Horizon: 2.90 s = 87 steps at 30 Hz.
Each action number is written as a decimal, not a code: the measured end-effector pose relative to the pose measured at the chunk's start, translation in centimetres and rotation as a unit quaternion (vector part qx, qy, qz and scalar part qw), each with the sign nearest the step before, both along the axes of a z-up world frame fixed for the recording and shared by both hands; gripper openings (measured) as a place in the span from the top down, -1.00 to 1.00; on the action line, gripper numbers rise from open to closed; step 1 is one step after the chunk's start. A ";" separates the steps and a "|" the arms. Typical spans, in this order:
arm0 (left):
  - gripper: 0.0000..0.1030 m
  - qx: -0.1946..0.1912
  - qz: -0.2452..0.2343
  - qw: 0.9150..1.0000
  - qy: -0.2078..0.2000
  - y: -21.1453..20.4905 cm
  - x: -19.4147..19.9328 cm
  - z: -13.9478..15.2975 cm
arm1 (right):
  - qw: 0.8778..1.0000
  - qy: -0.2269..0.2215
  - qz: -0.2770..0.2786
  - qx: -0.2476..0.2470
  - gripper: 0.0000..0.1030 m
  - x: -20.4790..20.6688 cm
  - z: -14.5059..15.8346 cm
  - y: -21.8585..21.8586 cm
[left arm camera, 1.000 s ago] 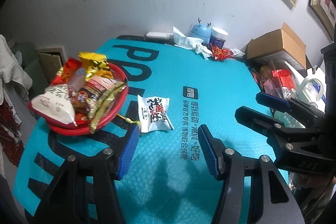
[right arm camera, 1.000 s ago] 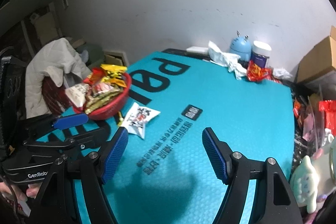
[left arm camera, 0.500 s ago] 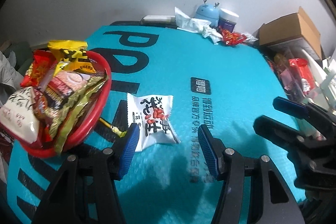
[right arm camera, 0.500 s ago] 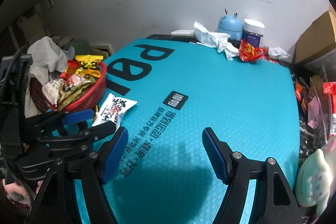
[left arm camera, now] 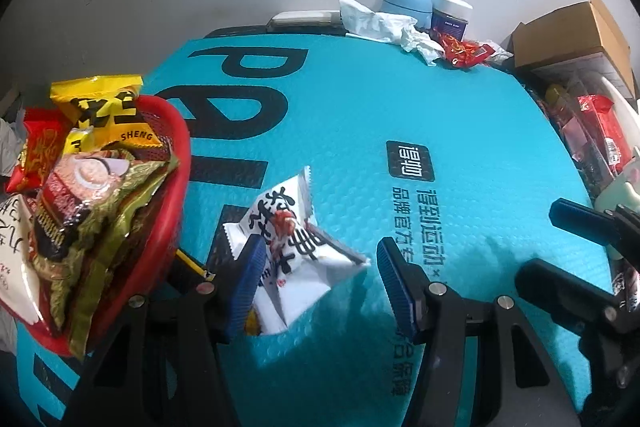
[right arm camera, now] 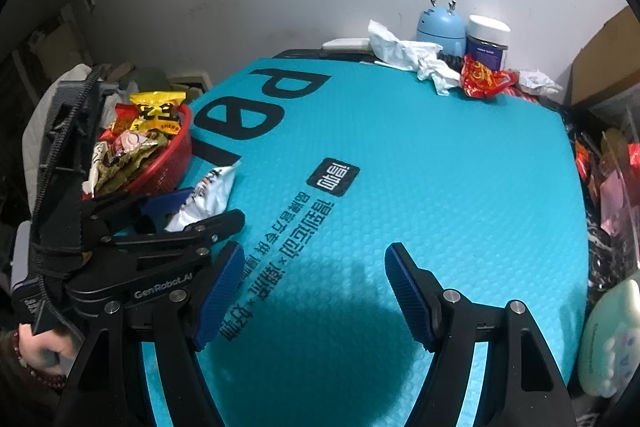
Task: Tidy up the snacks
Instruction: 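Grasp the white printed candy packet with left tool while right tool grasps green lollipop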
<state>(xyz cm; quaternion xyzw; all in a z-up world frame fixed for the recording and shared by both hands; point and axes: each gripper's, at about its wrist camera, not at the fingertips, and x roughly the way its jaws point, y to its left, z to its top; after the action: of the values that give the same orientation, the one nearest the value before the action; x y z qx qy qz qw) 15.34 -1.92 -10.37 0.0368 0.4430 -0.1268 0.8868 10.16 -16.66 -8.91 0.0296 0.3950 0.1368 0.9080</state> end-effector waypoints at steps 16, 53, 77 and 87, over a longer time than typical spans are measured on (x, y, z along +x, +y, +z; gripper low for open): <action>0.36 -0.015 -0.011 1.000 -0.014 0.7 -2.8 1.4 | 1.000 -0.004 0.004 0.016 -0.43 -0.6 0.8 0.1; 0.26 -0.076 0.075 0.994 0.011 10.7 -12.4 1.1 | 0.988 0.045 0.150 0.000 -0.43 -3.7 -1.6 10.5; 0.19 -0.140 0.124 0.982 0.029 17.7 -12.6 -1.1 | 0.979 0.023 0.199 -0.043 0.22 -2.1 -4.3 17.2; 0.18 -0.138 0.134 0.981 0.030 17.6 -12.4 -0.7 | 0.977 0.024 0.209 -0.030 0.48 -2.5 -4.4 17.1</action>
<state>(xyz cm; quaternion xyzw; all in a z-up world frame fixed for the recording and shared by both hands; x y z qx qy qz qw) 2.90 15.70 -11.09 -0.1493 0.4488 -0.0673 0.8785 7.65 0.45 -13.30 -0.0778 0.4176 0.3113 0.8501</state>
